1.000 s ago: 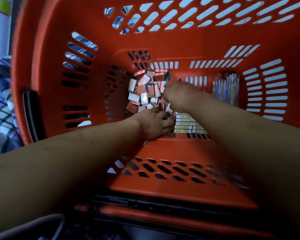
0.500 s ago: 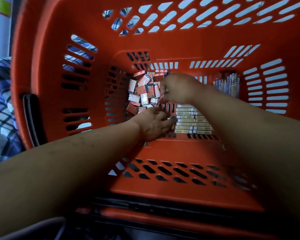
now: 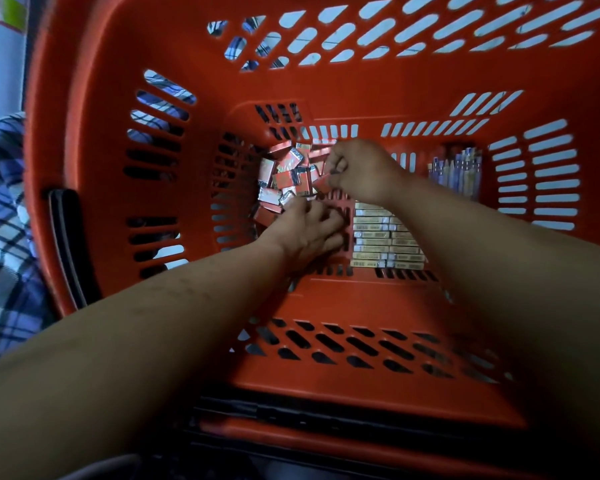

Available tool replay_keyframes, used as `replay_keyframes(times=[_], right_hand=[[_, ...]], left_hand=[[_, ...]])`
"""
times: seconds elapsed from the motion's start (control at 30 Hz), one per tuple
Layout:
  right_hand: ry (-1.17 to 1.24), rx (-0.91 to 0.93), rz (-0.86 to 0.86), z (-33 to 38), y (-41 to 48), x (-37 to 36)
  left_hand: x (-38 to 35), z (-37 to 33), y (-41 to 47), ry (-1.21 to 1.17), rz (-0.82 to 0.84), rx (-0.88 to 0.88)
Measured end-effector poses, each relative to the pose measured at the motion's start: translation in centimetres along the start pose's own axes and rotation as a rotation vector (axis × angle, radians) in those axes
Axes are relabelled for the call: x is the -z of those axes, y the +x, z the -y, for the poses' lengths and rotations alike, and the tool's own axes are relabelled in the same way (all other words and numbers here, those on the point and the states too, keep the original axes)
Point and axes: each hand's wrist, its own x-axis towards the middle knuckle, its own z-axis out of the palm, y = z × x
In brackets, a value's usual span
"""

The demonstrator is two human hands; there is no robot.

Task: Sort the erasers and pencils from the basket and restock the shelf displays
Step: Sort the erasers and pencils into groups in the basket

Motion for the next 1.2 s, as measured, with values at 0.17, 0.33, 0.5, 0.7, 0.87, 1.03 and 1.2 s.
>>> replay_keyframes(times=[0.17, 0.33, 0.5, 0.7, 0.87, 1.03, 1.2], right_hand=[[0.236, -0.103, -0.082, 0.3, 0.3, -0.1], [0.426, -0.197, -0.101, 1.0, 0.7, 0.0], [0.589, -0.282, -0.065, 2.2, 0.3, -0.4], [0.668, -0.299, -0.025, 3.3, 0.0, -1.8], [0.726, -0.331, -0.077, 3.6, 0.0, -2.3], [0.755, -0.339, -0.101, 3.2, 0.0, -1.9], [0.76, -0.343, -0.088, 3.1, -0.1, -1.9]], left_hand=[[-0.3, -0.3, -0.1, 0.002, -0.018, -0.135], [-0.6, -0.4, 0.2, 0.053, -0.026, -0.191], [-0.2, -0.3, 0.2, 0.044, -0.004, -0.113], [-1.2, -0.2, 0.5, -0.101, -0.09, -0.042], [-2.1, -0.8, 0.9, -0.012, -0.022, -0.043], [-2.3, -1.6, 0.6, -0.084, -0.003, -0.04], [-1.4, -0.9, 0.6, -0.085, 0.034, 0.074]])
